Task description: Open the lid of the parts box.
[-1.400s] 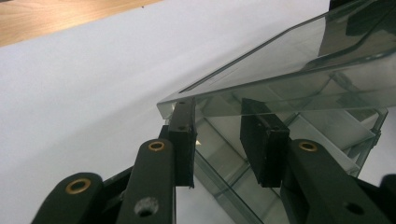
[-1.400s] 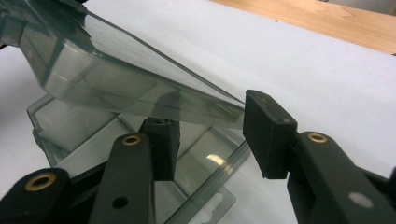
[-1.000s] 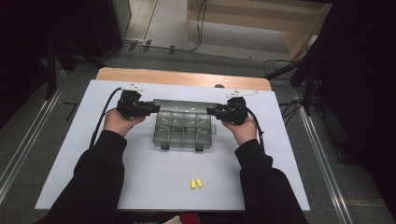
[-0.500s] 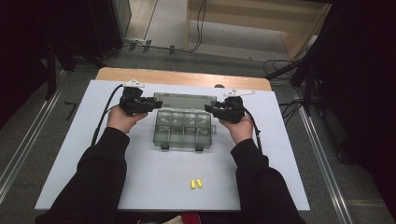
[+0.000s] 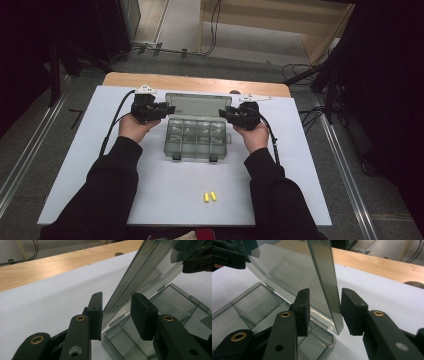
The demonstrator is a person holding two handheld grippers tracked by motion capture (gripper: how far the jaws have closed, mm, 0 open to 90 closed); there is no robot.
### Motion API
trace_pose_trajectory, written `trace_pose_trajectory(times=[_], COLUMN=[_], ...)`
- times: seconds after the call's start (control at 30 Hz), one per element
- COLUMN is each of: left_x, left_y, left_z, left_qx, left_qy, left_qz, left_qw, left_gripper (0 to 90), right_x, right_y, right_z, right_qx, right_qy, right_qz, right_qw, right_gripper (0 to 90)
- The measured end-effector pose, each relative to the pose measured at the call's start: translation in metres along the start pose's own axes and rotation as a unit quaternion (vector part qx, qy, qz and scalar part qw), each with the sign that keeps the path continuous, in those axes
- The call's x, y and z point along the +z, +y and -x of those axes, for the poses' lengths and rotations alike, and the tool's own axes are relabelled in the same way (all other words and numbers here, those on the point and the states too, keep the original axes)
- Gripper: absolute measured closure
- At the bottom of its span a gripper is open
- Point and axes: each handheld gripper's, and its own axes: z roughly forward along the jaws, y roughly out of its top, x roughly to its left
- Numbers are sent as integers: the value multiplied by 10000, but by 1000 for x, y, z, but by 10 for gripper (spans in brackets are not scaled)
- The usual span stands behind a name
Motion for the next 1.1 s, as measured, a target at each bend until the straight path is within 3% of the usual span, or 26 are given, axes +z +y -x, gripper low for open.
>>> trace_pose_trajectory(times=[0.43, 0.7, 0.83, 0.97, 1.1], left_x=[8, 11, 15, 18, 21], left_y=[-3, -5, -6, -7, -8], left_z=[-1, 0, 1, -3, -3], left_qx=[-20, 42, 80, -121, -109], left_qy=[175, 278, 420, 365, 419], left_qz=[8, 13, 45, 122, 149], left_qw=[9998, 9996, 9991, 9992, 9990], left_gripper=[631, 646, 648, 655, 657], right_x=[9, 12, 16, 18, 21], right_y=[-2, -2, -1, -1, -3], right_z=[2, 5, 7, 9, 9], right_qx=[66, -72, -20, 19, 47], right_qy=[-164, -226, -243, -255, -305], right_qz=[169, 134, 157, 156, 204], right_qw=[9997, 9996, 9996, 9996, 9993], right_gripper=[605, 627, 635, 638, 633])
